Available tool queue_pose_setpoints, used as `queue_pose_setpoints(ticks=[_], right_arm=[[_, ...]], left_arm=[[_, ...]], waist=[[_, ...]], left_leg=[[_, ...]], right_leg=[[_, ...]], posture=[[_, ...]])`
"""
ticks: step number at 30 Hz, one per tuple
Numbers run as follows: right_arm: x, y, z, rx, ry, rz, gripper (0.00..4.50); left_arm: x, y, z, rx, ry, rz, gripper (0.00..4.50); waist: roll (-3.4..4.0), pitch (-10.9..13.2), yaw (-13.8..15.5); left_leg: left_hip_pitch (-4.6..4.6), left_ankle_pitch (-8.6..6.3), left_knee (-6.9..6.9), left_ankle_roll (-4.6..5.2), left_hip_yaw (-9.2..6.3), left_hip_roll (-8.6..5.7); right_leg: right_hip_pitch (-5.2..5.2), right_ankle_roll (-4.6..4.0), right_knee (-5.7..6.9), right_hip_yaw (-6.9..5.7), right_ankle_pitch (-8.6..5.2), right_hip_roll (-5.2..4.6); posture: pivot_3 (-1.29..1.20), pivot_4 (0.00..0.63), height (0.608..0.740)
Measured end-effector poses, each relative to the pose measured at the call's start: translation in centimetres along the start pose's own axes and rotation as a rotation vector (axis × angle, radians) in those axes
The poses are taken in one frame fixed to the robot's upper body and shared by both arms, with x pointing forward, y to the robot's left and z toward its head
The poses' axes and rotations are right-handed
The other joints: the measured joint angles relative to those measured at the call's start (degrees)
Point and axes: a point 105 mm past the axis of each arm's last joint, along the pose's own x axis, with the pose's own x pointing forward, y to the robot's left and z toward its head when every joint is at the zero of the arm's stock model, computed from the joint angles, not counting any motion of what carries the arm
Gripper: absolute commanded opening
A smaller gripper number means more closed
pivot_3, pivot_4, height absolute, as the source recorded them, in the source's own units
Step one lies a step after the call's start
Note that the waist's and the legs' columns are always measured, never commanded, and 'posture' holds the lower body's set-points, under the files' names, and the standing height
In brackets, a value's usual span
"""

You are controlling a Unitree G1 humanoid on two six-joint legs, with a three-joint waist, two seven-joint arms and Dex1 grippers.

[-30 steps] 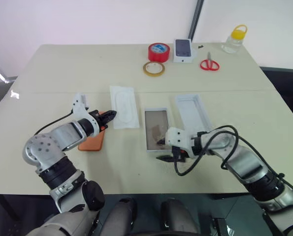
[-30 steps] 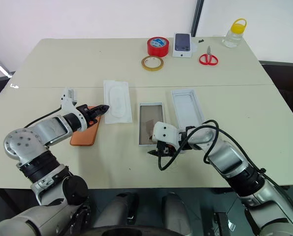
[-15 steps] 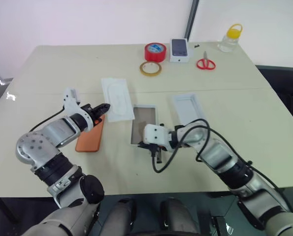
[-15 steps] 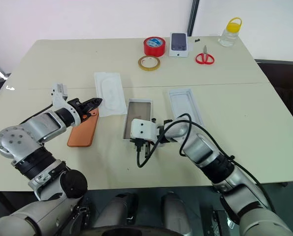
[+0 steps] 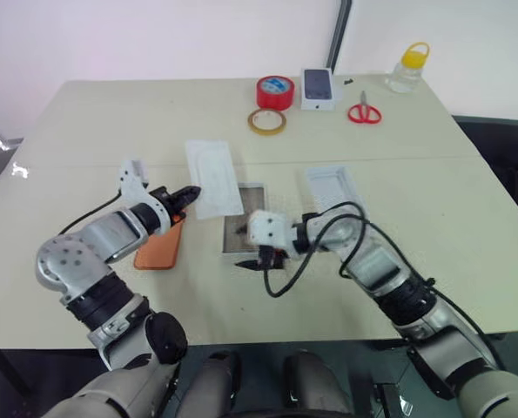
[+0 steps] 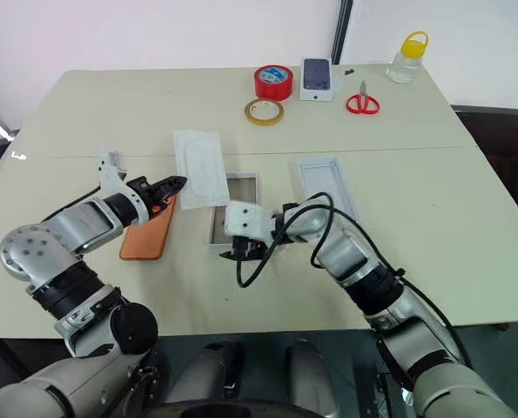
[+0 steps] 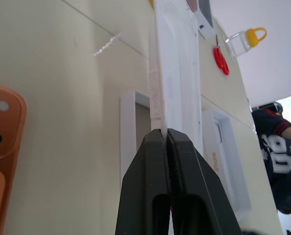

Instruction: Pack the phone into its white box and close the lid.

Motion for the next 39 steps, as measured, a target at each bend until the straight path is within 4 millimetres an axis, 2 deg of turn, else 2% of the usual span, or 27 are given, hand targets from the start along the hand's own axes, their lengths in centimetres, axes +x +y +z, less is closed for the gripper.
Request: queue_pose_setpoints(ticks=[4, 8, 13, 19, 26, 29, 32, 39], right_arm=[[-3.4, -0.3, -1.4, 0.036, 0.036, -0.046, 3.85], [-5.1, -0.7, -2.4, 0.065, 0.061, -0.097, 3.85], [-5.5, -1.3, -2.2, 0.091, 0.035, -0.14, 3.85], [-5.3, -1.7, -2.9, 0.129, 0.04, -0.16, 3.85], [-5.2, -1.8, -3.0, 0.134, 0.034, -0.17, 3.85], [-5.2, -1.8, -3.0, 0.129, 0.032, -0.171, 3.9], [-5.2, -1.9, -3.0, 0.127, 0.031, -0.174, 3.9], [-5.2, -2.3, -3.0, 0.125, 0.032, -0.186, 3.9]], left_arm=[[0.3, -0.1, -1.3, 0.024, 0.044, 0.009, 0.0], [1.0, -0.3, -3.5, 0.012, 0.112, 0.011, 0.0], [1.1, -0.5, -4.9, 0.02, 0.147, 0.019, 0.0], [1.1, -0.5, -6.1, 0.017, 0.183, 0.028, 0.0], [1.0, -0.7, -6.3, 0.015, 0.187, 0.026, 0.0], [0.9, -0.9, -6.2, 0.016, 0.186, 0.016, 0.84], [0.8, -1.0, -6.0, 0.024, 0.182, 0.008, 2.2], [0.4, -2.2, -4.7, 0.05, 0.155, -0.055, 2.2]], waist=[[0.0, 0.0, 0.06], [-0.01, 0.0, -0.35], [-0.01, 0.0, -0.03], [-0.01, 0.0, 0.07], [-0.01, 0.0, 0.07], [-0.01, 0.0, 0.05], [-0.01, 0.0, 0.05], [-0.01, 0.0, 0.02]], left_leg=[[0.0, 0.0, -0.02, 0.0, 0.0, 0.0], [0.01, 0.0, -0.04, 0.0, 0.02, 0.03], [0.01, 0.0, -0.03, 0.0, 0.02, 0.03], [0.0, 0.0, -0.03, 0.0, 0.02, 0.01], [0.0, 0.0, -0.03, 0.0, 0.02, 0.02], [0.0, 0.0, -0.03, 0.0, 0.02, 0.02], [0.0, 0.0, -0.03, 0.0, 0.02, 0.02], [0.0, 0.0, -0.03, -0.01, 0.02, 0.02]], right_leg=[[0.02, 0.0, -0.02, 0.0, 0.0, -0.01], [-0.02, 0.0, 0.04, 0.03, 0.0, 0.02], [0.0, 0.0, 0.03, 0.04, 0.0, 0.02], [0.0, 0.0, 0.01, 0.04, 0.0, 0.0], [0.0, 0.0, 0.01, 0.03, 0.0, 0.0], [0.0, 0.0, 0.01, 0.03, 0.0, 0.0], [0.0, 0.0, 0.01, 0.03, 0.0, 0.0], [0.0, 0.0, 0.01, 0.03, 0.0, 0.01]], posture=[[0.0, 0.15, 0.74], [0.0, 0.15, 0.74], [0.0, 0.15, 0.74], [0.0, 0.15, 0.74], [0.0, 0.15, 0.74], [0.0, 0.15, 0.74], [0.0, 0.15, 0.74], [0.0, 0.15, 0.74]])
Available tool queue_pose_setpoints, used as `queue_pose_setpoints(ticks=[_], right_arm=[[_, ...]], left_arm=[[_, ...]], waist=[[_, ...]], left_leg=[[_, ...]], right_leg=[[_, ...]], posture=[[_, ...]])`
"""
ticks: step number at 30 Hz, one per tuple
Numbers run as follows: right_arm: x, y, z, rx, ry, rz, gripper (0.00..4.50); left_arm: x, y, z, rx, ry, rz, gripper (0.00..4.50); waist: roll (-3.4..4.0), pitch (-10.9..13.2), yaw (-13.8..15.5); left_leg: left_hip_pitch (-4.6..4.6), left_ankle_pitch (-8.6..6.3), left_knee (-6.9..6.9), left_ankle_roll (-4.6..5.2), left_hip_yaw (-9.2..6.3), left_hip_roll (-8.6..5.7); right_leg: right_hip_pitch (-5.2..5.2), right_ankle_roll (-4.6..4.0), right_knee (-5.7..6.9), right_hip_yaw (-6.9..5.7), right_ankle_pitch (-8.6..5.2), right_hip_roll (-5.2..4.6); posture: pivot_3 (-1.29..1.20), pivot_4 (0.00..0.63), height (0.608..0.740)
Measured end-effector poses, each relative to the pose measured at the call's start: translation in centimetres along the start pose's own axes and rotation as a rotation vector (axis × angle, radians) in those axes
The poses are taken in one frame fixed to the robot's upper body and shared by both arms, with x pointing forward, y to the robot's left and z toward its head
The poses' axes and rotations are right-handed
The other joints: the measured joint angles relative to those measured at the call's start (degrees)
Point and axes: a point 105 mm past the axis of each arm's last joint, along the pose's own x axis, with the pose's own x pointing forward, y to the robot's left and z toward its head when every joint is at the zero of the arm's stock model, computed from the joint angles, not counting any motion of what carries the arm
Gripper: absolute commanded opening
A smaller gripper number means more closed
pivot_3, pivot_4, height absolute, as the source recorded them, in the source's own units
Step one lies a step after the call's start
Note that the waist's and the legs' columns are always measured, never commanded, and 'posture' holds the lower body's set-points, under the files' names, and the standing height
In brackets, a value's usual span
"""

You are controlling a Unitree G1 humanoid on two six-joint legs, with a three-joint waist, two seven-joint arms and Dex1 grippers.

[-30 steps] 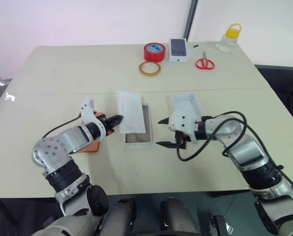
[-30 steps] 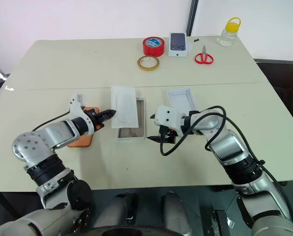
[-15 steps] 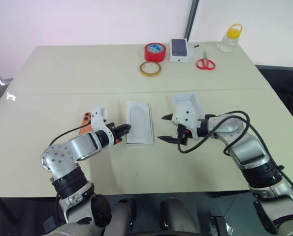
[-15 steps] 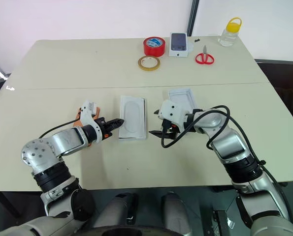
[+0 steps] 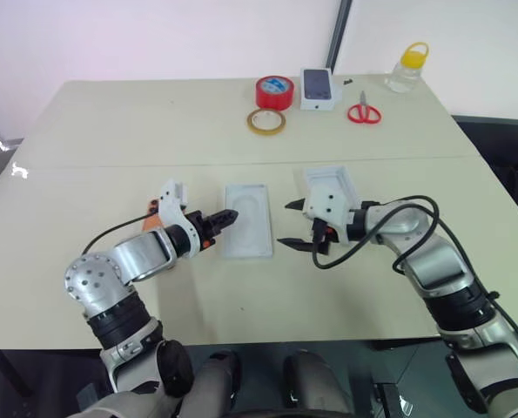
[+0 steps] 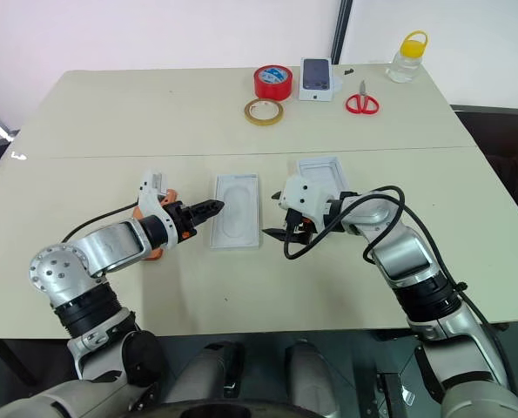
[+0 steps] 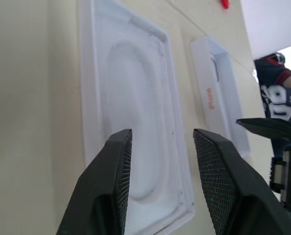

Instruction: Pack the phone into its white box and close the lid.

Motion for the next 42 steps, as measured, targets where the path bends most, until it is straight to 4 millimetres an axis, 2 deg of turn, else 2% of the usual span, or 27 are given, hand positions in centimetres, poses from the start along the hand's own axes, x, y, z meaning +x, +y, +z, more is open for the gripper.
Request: queue_pose_setpoints(ticks=[4, 6, 7, 9, 10, 11, 13, 18, 22, 29, 34, 37, 40, 42], right_arm=[[0.2, -0.3, 0.2, 0.005, -0.009, -0.012, 3.9], [0.6, -0.8, 0.7, 0.018, -0.023, -0.032, 3.36], [0.9, -1.1, 1.0, 0.033, -0.032, -0.046, 3.03], [1.6, -1.7, 1.5, 0.069, -0.045, -0.076, 2.01], [2.1, -1.9, 1.8, 0.089, -0.051, -0.087, 1.56], [2.9, -2.2, 2.3, 0.107, -0.053, -0.099, 0.95], [3.9, -2.3, 2.4, 0.127, -0.036, -0.114, 0.02], [7.4, -1.1, 2.3, 0.142, 0.02, -0.094, 0.02], [9.5, -0.9, 0.6, 0.141, 0.124, -0.105, 0.02], [10.4, -1.0, 0.8, 0.053, 0.174, -0.082, 0.02], [10.5, -0.3, 1.5, 0.027, 0.127, -0.068, 0.02], [10.4, -0.1, 4.7, 0.015, 0.019, -0.075, 0.0], [11.1, 1.1, 6.9, 0.01, -0.038, -0.051, 0.0], [12.0, 2.5, 7.5, 0.01, -0.041, -0.013, 0.0]], left_arm=[[-0.8, -0.3, 0.8, 0.035, -0.012, -0.025, 2.2], [-1.5, 0.1, 1.5, 0.068, -0.026, -0.003, 2.27], [-1.9, 0.4, 2.0, 0.084, -0.04, 0.014, 2.27], [-2.7, 1.2, 2.8, 0.134, -0.063, 0.062, 2.27], [-3.3, 1.9, 3.3, 0.199, -0.076, 0.113, 2.27], [-4.4, 3.2, 3.9, 0.344, -0.08, 0.212, 2.27], [-5.4, 4.2, 4.9, 0.509, -0.106, 0.277, 2.27], [-5.4, 5.4, 2.9, 0.733, -0.046, 0.206, 2.27], [-6.2, 6.7, 2.3, 0.816, -0.024, 0.184, 2.27], [-6.3, 6.7, 1.4, 0.811, -0.032, 0.138, 2.27], [-7.0, 7.1, 2.1, 0.749, -0.095, 0.172, 2.27], [-8.0, 9.0, 4.1, 0.607, -0.192, 0.305, 3.13], [-8.8, 10.7, 5.4, 0.5, -0.228, 0.44, 4.48], [-9.1, 12.0, 5.6, 0.431, -0.217, 0.524, 4.48]], waist=[[0.0, 0.0, -0.1], [0.01, 0.0, -0.32], [0.01, 0.0, -0.38], [0.01, 0.0, -0.42], [0.01, 0.0, -0.5], [0.01, 0.0, -0.94], [0.15, -0.03, -0.52], [0.2, 0.0, -0.06], [0.25, 0.03, -0.29], [0.24, 0.03, -0.54], [0.26, 0.04, -0.55], [0.28, 0.06, -0.67], [0.26, 0.04, -0.62], [0.24, 0.04, -0.58]], left_leg=[[0.01, 0.0, 0.0, 0.0, 0.0, 0.0], [0.02, 0.01, -0.02, -0.02, 0.01, 0.01], [0.02, 0.02, -0.04, -0.03, 0.0, 0.02], [0.02, 0.03, -0.06, -0.05, 0.0, 0.02], [0.02, 0.04, -0.07, -0.07, 0.02, 0.02], [0.02, 0.07, -0.15, -0.11, 0.06, 0.03], [0.03, 0.08, -0.2, -0.12, 0.06, 0.0], [0.0, 0.07, -0.22, -0.11, 0.03, -0.02], [0.0, 0.07, -0.25, -0.11, 0.02, -0.01], [0.01, 0.06, -0.25, -0.09, 0.0, 0.01], [0.01, 0.06, -0.24, -0.09, 0.0, 0.02], [0.01, 0.06, -0.23, -0.09, -0.02, 0.05], [0.02, 0.06, -0.21, -0.09, -0.03, 0.03], [0.01, 0.06, -0.19, -0.09, -0.03, 0.03]], right_leg=[[-0.01, 0.0, 0.0, 0.0, 0.0, 0.0], [-0.03, 0.0, 0.03, 0.02, 0.0, 0.02], [-0.04, -0.01, 0.03, 0.03, 0.0, 0.03], [-0.07, -0.01, 0.04, 0.03, 0.0, 0.03], [-0.09, -0.02, 0.04, 0.05, 0.01, 0.03], [-0.14, -0.04, 0.05, 0.11, 0.01, 0.05], [-0.13, -0.06, 0.0, 0.1, 0.01, 0.01], [-0.12, -0.07, -0.1, 0.08, 0.01, -0.04], [-0.16, -0.07, -0.07, 0.08, 0.01, -0.02], [-0.15, -0.07, -0.06, 0.07, 0.01, -0.01], [-0.17, -0.07, -0.01, 0.07, 0.01, 0.01], [-0.21, -0.06, 0.07, 0.07, 0.01, 0.06], [-0.21, -0.06, 0.08, 0.06, 0.01, 0.05], [-0.23, -0.06, 0.08, 0.05, 0.02, 0.05]], posture=[[0.0, 0.15, 0.74], [0.0, 0.15, 0.74], [0.0, 0.15, 0.74], [0.0, 0.15, 0.74], [0.0, 0.15, 0.74], [0.0, 0.15, 0.74], [0.0, 0.15, 0.74], [0.0, 0.15, 0.74], [0.0, 0.15, 0.74], [0.0, 0.15, 0.74], [0.0, 0.15, 0.74], [0.0, 0.15, 0.74], [0.0, 0.15, 0.74], [0.0, 0.15, 0.74]])
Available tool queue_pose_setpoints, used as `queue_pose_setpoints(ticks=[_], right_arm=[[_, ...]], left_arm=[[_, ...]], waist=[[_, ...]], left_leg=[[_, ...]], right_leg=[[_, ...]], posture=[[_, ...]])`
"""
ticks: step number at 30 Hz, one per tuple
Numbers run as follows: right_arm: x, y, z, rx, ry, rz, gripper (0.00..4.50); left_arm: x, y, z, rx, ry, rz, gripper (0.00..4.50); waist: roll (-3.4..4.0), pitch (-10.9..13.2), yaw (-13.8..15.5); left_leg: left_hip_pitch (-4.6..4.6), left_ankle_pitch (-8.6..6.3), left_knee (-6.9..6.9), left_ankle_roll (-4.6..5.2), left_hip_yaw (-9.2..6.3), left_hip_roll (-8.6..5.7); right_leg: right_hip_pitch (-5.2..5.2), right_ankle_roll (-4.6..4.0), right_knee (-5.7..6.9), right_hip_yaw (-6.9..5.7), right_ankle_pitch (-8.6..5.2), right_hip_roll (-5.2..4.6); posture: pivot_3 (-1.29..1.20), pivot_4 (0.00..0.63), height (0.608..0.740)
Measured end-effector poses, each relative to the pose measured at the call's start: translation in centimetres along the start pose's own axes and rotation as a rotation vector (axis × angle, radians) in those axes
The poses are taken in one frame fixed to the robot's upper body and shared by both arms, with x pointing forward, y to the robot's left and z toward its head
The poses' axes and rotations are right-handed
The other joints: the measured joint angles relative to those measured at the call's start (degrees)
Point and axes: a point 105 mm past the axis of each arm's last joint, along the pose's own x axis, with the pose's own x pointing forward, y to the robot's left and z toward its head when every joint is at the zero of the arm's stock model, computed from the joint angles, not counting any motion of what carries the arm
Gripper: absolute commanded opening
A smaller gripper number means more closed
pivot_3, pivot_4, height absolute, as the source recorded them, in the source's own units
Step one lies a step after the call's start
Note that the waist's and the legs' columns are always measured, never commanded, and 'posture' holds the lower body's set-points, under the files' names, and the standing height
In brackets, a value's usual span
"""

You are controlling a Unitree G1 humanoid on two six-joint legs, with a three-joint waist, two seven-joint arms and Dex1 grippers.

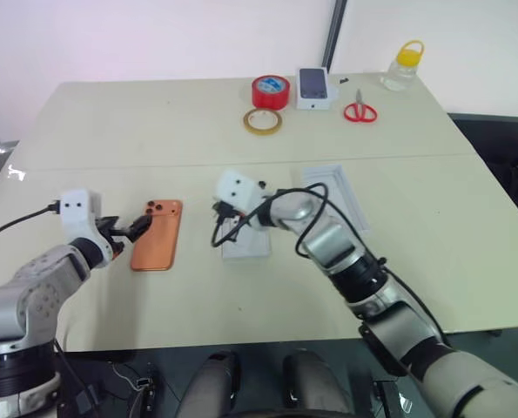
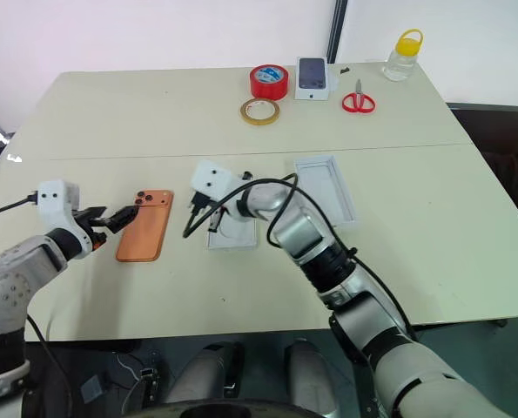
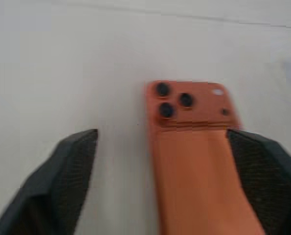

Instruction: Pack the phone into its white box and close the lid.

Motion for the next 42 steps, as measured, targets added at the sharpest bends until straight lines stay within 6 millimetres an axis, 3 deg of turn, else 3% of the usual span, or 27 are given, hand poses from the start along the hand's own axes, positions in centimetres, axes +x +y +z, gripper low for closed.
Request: queue_pose_setpoints(ticks=[4, 9, 16, 31, 42], right_arm=[[1.8, 2.4, -0.3, -0.008, 0.048, 0.064, 0.0], [3.1, 4.0, -1.0, -0.018, 0.113, 0.124, 0.0], [4.2, 4.6, -1.5, -0.089, 0.18, 0.159, 0.0], [4.2, 4.3, -1.7, -0.128, 0.199, 0.152, 0.0], [4.2, 4.3, -1.7, -0.138, 0.194, 0.151, 0.0]], left_arm=[[0.3, 1.1, -0.8, -0.145, 0.081, 0.042, 4.48], [0.0, 0.0, -0.7, -0.234, 0.138, -0.037, 4.48], [-0.3, -3.5, -1.6, -0.242, 0.213, -0.188, 4.48], [-0.3, -7.2, -2.8, -0.393, 0.216, -0.329, 4.48], [-0.1, -6.1, -2.3, -0.524, 0.216, -0.349, 4.48]], waist=[[-0.01, -0.01, 0.02], [-0.02, -0.02, -0.02], [0.0, -0.04, 0.1], [0.12, -0.25, 0.43], [0.11, -0.26, 0.09]], left_leg=[[0.01, 0.0, 0.01, 0.0, -0.03, 0.0], [0.01, 0.0, 0.02, -0.01, -0.05, -0.02], [0.08, 0.0, 0.02, -0.01, -0.05, -0.04], [0.14, 0.0, 0.04, -0.01, -0.07, -0.07], [0.14, 0.0, 0.04, -0.01, -0.07, -0.05]], right_leg=[[-0.03, 0.0, 0.0, -0.04, 0.0, 0.0], [-0.06, 0.0, -0.01, -0.06, 0.0, -0.01], [-0.03, 0.0, -0.03, -0.07, 0.0, -0.04], [0.06, 0.0, -0.08, -0.09, 0.0, -0.07], [0.04, 0.0, -0.07, -0.09, 0.0, -0.04]], posture=[[0.0, 0.15, 0.74], [0.0, 0.15, 0.74], [0.0, 0.15, 0.74], [0.0, 0.15, 0.74], [0.0, 0.15, 0.74]])
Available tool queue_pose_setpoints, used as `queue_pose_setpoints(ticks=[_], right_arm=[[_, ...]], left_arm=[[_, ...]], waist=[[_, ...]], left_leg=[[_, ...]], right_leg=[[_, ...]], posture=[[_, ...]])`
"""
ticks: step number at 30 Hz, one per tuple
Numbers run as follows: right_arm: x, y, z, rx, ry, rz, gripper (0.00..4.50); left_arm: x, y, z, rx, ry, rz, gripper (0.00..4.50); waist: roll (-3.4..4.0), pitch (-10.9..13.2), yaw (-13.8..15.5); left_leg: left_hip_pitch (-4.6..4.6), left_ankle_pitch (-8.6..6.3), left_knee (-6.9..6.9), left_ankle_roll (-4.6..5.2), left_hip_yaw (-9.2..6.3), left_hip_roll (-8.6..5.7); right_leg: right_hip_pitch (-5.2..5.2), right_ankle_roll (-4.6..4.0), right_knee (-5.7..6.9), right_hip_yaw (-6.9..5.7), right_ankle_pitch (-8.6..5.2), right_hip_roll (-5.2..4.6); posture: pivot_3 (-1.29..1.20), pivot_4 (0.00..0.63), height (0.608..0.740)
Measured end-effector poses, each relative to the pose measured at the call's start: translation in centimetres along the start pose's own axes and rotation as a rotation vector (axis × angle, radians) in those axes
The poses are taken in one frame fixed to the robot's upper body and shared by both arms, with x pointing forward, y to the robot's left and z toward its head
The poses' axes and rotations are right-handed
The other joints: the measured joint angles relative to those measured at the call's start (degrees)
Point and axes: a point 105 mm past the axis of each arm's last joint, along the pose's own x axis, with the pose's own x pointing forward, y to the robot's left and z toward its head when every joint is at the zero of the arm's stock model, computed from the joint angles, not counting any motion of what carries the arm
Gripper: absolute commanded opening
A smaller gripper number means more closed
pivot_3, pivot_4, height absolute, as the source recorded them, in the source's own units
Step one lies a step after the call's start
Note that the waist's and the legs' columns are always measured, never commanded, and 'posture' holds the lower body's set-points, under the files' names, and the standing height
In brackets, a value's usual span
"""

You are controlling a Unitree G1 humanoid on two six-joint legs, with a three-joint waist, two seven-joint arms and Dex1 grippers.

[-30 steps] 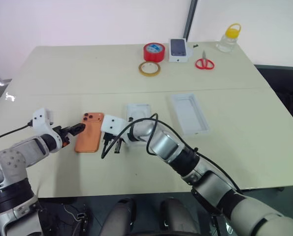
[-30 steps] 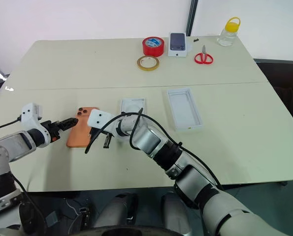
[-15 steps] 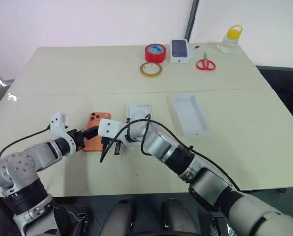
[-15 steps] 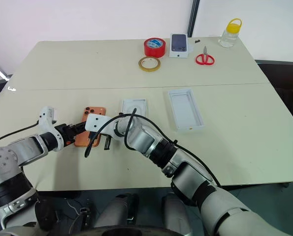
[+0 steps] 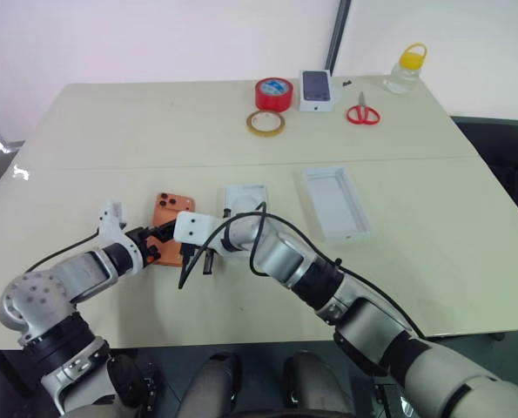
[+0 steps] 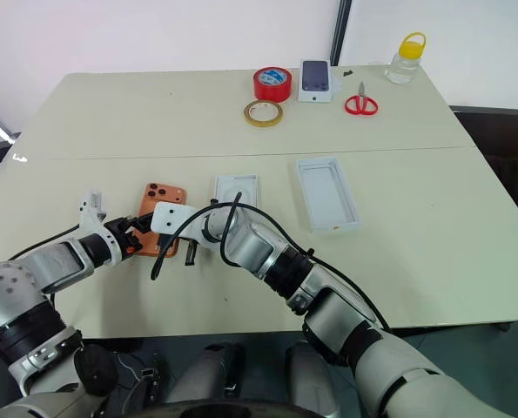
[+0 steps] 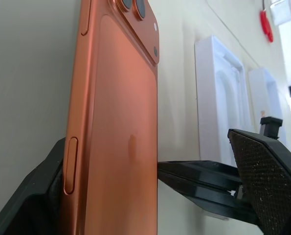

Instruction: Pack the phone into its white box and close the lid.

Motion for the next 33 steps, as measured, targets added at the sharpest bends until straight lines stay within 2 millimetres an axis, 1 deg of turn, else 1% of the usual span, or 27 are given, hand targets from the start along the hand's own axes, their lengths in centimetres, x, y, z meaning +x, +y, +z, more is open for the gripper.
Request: queue_pose_setpoints(ticks=[9, 12, 16, 21, 24, 32, 33], right_arm=[[0.0, 0.0, 0.0, -0.004, -0.003, 0.0, 0.0], [0.0, 0.0, 0.0, -0.005, -0.004, -0.001, 0.0], [-0.2, -0.1, -0.1, -0.008, -0.002, -0.006, 0.0], [-0.9, -0.6, -0.4, -0.009, 0.004, -0.024, 0.0], [-1.7, -1.3, -0.2, -0.008, -0.005, -0.045, 0.0], [-4.2, -2.7, 0.0, -0.002, -0.032, -0.087, 0.0], [-4.4, -2.9, -0.1, -0.001, -0.03, -0.091, 0.0]], left_arm=[[-0.1, 0.4, 0.9, -0.041, 0.021, -0.013, 4.48], [-0.3, 0.7, 1.0, -0.049, 0.028, -0.004, 3.72], [-0.7, 1.6, 0.7, -0.065, 0.045, 0.037, 1.75], [-0.8, 1.5, 0.6, -0.066, 0.045, 0.044, 1.75], [-0.7, 1.2, 0.5, -0.077, 0.04, 0.025, 1.75], [-0.6, 1.1, -0.9, -0.116, 0.055, 0.007, 1.75], [-0.7, 1.1, -0.9, -0.119, 0.053, 0.007, 1.48]], waist=[[0.0, 0.0, -0.16], [0.0, 0.0, -0.34], [-0.01, 0.01, -0.85], [-0.02, 0.01, -1.13], [-0.02, 0.01, -1.22], [-0.03, 0.01, -1.27], [-0.03, 0.01, -1.25]], left_leg=[[0.0, 0.0, -0.01, 0.0, -0.01, 0.01], [-0.01, 0.0, -0.01, -0.01, -0.01, 0.02], [-0.03, 0.0, -0.01, -0.01, -0.03, 0.02], [-0.04, 0.0, -0.01, -0.01, -0.03, 0.02], [-0.05, 0.0, -0.01, -0.01, -0.03, 0.02], [-0.08, 0.0, -0.02, -0.01, -0.03, 0.02], [-0.08, 0.0, -0.02, -0.01, -0.03, 0.02]], right_leg=[[-0.02, 0.0, 0.03, 0.01, 0.0, 0.01], [-0.03, 0.0, 0.04, 0.01, 0.0, 0.02], [-0.04, 0.0, 0.04, 0.0, 0.0, 0.02], [-0.03, 0.0, 0.04, 0.0, 0.0, 0.02], [-0.03, 0.0, 0.05, 0.0, 0.0, 0.02], [-0.01, 0.0, 0.05, 0.02, 0.0, 0.01], [-0.01, 0.0, 0.05, 0.01, 0.0, 0.01]], posture=[[0.0, 0.15, 0.74], [0.0, 0.15, 0.74], [0.0, 0.15, 0.74], [0.0, 0.15, 0.74], [0.0, 0.15, 0.74], [0.0, 0.15, 0.74], [0.0, 0.15, 0.74]])
